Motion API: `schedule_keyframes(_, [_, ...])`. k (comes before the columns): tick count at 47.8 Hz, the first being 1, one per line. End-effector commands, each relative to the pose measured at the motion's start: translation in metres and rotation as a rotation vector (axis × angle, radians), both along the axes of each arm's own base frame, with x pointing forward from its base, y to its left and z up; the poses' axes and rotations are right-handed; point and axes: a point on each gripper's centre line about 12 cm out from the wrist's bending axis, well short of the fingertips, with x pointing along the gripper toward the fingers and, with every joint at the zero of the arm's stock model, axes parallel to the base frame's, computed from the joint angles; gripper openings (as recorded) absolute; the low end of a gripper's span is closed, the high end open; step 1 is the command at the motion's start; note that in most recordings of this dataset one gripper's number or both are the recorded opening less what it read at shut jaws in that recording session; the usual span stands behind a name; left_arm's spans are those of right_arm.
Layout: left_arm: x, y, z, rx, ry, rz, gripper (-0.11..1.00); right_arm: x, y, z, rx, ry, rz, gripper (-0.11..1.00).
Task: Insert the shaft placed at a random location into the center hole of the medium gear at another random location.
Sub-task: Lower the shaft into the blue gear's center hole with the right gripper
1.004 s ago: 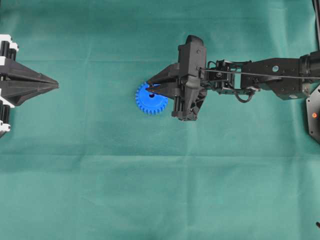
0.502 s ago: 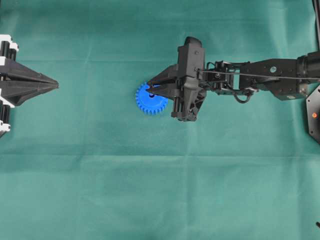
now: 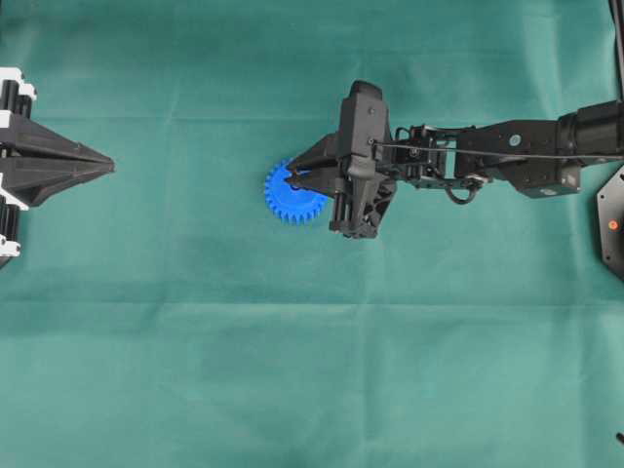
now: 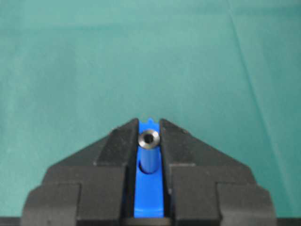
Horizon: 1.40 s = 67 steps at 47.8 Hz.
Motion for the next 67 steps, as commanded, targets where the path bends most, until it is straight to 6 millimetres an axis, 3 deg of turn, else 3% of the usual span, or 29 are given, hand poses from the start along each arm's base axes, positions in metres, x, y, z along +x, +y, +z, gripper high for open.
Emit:
schedule_keyframes(1, [0.002,0.000,0.005,0.005,-0.011,0.001,0.00,0.007,-0.001,0.012,0.003,-0.051,-0.007,0.13])
schedule_keyframes(38, [0.002,0.000,0.005,0.005,-0.011,0.001,0.00,0.008,-0.001,-0.016,0.008,0.001,-0.007,0.13])
schedule_keyframes(67, [0.002,0.000,0.005,0.005,-0.011,0.001,0.00,0.008,0.000,-0.017,0.007,0.004,-0.005,0.14])
